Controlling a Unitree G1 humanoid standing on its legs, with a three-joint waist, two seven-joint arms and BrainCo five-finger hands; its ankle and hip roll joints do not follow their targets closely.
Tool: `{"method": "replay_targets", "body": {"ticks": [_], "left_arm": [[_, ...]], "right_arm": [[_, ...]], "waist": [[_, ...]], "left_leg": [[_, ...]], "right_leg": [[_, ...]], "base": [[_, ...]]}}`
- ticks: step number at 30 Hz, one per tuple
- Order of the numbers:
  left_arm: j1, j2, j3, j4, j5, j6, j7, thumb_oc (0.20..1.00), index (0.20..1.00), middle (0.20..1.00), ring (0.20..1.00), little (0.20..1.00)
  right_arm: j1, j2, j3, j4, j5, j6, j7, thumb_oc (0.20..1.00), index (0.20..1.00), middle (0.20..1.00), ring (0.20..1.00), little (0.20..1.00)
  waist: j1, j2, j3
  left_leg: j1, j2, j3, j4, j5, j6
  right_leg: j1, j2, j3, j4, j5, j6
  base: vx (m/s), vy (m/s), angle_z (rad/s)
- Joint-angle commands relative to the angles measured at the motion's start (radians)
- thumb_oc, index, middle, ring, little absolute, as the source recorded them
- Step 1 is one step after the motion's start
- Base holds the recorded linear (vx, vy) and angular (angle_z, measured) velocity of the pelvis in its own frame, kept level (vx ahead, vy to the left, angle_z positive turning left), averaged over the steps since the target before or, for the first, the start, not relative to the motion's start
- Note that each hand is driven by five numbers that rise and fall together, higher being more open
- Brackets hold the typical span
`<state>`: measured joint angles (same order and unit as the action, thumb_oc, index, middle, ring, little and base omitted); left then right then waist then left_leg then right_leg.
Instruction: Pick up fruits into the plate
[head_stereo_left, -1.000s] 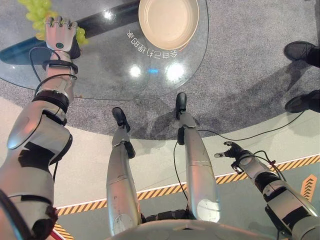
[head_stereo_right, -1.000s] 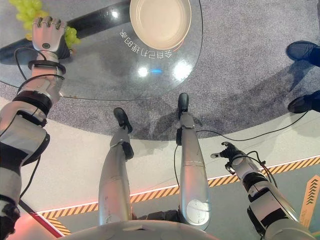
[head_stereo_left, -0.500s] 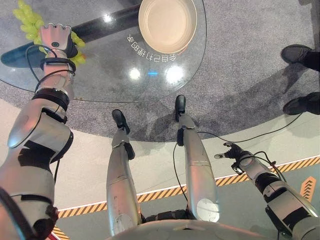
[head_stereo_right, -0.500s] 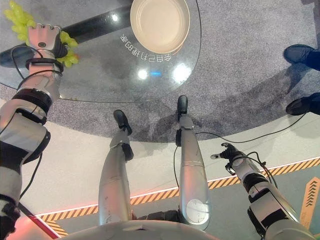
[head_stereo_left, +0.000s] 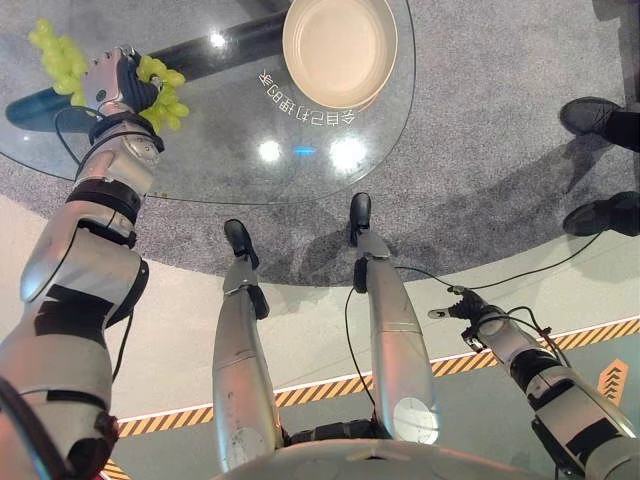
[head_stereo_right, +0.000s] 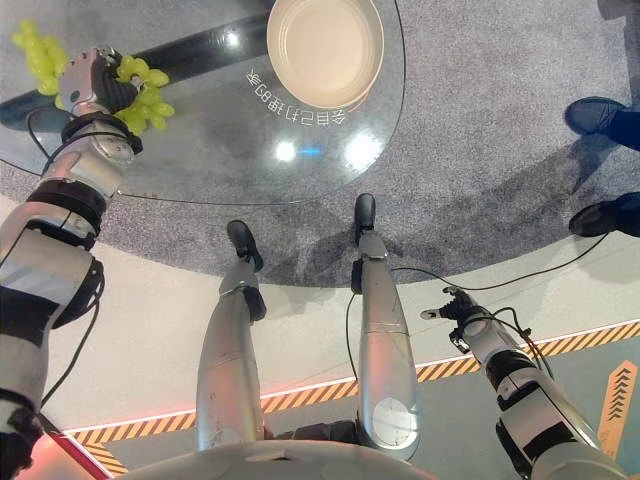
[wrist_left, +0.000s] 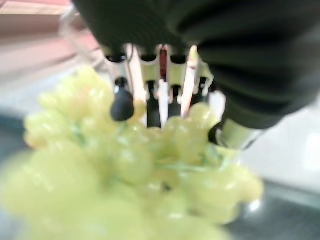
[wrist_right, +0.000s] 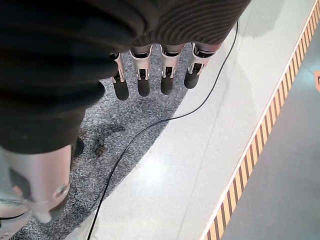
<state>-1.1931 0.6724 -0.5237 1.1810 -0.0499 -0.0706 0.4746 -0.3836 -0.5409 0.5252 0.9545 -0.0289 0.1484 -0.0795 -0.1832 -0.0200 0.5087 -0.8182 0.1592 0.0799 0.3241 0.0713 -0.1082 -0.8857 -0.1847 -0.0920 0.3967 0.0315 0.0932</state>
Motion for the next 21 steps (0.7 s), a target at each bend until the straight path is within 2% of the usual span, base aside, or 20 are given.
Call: {"method": "replay_targets", "body": {"ticks": [1, 4, 11, 12, 13, 15, 21], "left_arm": [[0.078, -0.001, 0.084, -0.056, -0.225, -0.132, -0.05, 0.2, 0.2, 0.2, 0.2, 0.2], [0.145, -0.029, 0.137, -0.155, -0.351, -0.175, -0.104, 0.2, 0.2, 0.2, 0.2, 0.2], [0.201, -0.051, 0.183, -0.252, -0.527, -0.2, -0.201, 0.2, 0.2, 0.2, 0.2, 0.2], [0.211, -0.058, 0.191, -0.283, -0.605, -0.207, -0.244, 0.2, 0.2, 0.2, 0.2, 0.2], [0.213, -0.06, 0.191, -0.293, -0.616, -0.207, -0.248, 0.2, 0.2, 0.2, 0.2, 0.2], [0.217, -0.064, 0.189, -0.309, -0.603, -0.203, -0.242, 0.2, 0.2, 0.2, 0.2, 0.2], [0.176, -0.052, 0.143, -0.289, -0.431, -0.159, -0.147, 0.2, 0.2, 0.2, 0.2, 0.2]], "right_arm": [[0.098, 0.01, -0.002, -0.068, 0.011, 0.034, -0.029, 1.0, 1.0, 1.0, 1.0, 1.0], [0.113, 0.014, -0.017, -0.113, 0.001, 0.057, -0.038, 1.0, 1.0, 1.0, 1.0, 1.0], [0.131, 0.01, -0.034, -0.14, -0.025, 0.071, -0.028, 1.0, 1.0, 1.0, 1.0, 1.0], [0.14, 0.009, -0.037, -0.137, -0.029, 0.066, -0.027, 1.0, 1.0, 1.0, 1.0, 1.0], [0.142, 0.008, -0.039, -0.135, -0.03, 0.063, -0.027, 1.0, 1.0, 1.0, 1.0, 1.0], [0.148, 0.008, -0.042, -0.136, -0.034, 0.061, -0.029, 1.0, 1.0, 1.0, 1.0, 1.0], [0.129, -0.001, -0.035, -0.123, -0.031, 0.057, -0.028, 1.0, 1.0, 1.0, 1.0, 1.0]], "waist": [[0.016, -0.056, 0.011], [0.023, -0.056, 0.011], [0.027, -0.054, 0.011], [0.026, -0.052, 0.011], [0.026, -0.051, 0.011], [0.024, -0.049, 0.011], [0.02, -0.049, 0.011]], "left_leg": [[0.011, -0.124, 0.059, 0.035, -0.102, 0.051], [0.019, -0.125, 0.06, 0.035, -0.107, 0.05], [0.033, -0.124, 0.067, 0.023, -0.106, 0.051], [0.04, -0.124, 0.07, 0.019, -0.107, 0.052], [0.041, -0.124, 0.072, 0.019, -0.108, 0.052], [0.045, -0.124, 0.075, 0.02, -0.111, 0.054], [0.042, -0.12, 0.084, 0.019, -0.105, 0.053]], "right_leg": [[0.05, 0.128, 0.015, -0.034, -0.05, -0.022], [0.06, 0.126, 0.009, -0.034, -0.054, -0.021], [0.072, 0.126, 0.005, -0.039, -0.056, -0.022], [0.076, 0.125, 0.004, -0.04, -0.056, -0.023], [0.078, 0.124, 0.004, -0.04, -0.057, -0.023], [0.079, 0.122, 0.003, -0.04, -0.057, -0.024], [0.077, 0.117, 0.002, -0.044, -0.05, -0.023]], "base": [[-0.02, -0.023, 0.04], [-0.02, -0.014, 0.02], [-0.01, 0.0, 0.03], [0.0, 0.0, 0.0], [0.0, 0.0, 0.0], [0.0, 0.0, 0.0], [0.0, 0.0, 0.0]]}}
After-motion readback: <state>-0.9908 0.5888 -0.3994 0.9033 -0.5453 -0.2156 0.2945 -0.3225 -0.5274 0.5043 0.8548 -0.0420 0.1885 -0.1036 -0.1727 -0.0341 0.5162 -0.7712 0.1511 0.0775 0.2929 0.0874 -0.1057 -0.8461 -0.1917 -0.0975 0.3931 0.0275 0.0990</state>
